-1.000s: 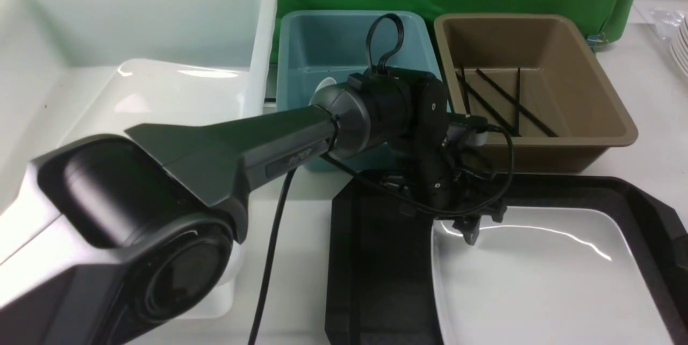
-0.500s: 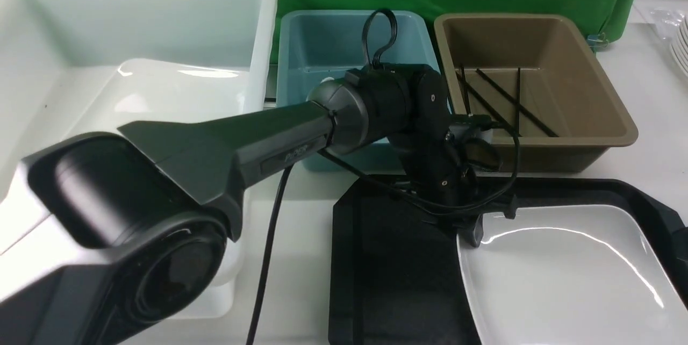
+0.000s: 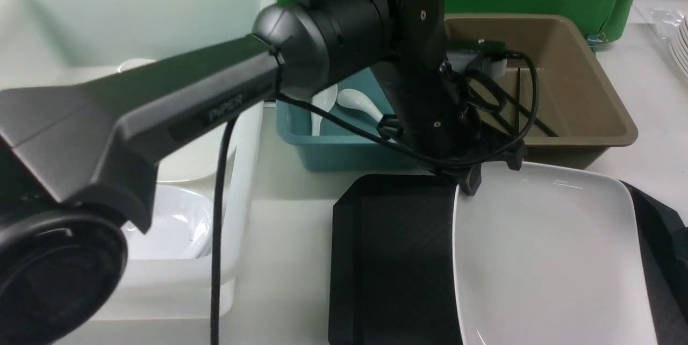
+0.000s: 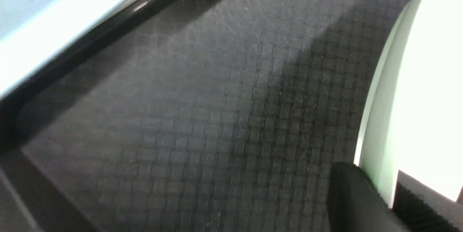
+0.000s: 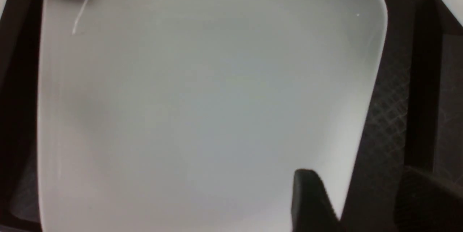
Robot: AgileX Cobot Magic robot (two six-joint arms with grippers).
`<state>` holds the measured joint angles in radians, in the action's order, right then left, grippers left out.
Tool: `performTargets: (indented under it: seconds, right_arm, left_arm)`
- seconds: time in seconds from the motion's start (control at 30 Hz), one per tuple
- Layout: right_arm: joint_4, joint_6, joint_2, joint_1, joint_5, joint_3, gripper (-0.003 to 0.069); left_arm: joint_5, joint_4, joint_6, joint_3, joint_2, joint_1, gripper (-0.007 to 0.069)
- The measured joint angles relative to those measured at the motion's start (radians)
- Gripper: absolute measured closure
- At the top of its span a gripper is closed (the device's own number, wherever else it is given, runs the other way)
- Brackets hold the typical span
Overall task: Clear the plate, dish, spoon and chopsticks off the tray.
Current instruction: Use the left arm to put the plate into the large storage box on the left
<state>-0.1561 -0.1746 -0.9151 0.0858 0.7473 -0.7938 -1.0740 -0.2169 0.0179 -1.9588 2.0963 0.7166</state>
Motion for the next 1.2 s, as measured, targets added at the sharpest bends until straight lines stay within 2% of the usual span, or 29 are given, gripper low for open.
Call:
performTargets:
  seconds: [0.37, 0.83, 1.2]
  right_arm:
    - [0.0, 0.0, 0.0, 0.001, -0.001, 0.0, 0.0302]
    - [0.0, 0.0, 0.0, 0.001, -0.019, 0.0, 0.0302]
    - [0.0, 0.0, 0.0, 0.001, -0.024, 0.0, 0.0302]
  left_arm:
    - [-0.021, 0.048, 0.006, 0.001, -0.108, 0.001, 0.0606]
    - [-0.088, 0.169, 0.041, 0.0, -0.16, 0.001, 0.0606]
    - [-0.153, 0.227, 0.045, -0.11, -0.16, 0.001, 0.0603]
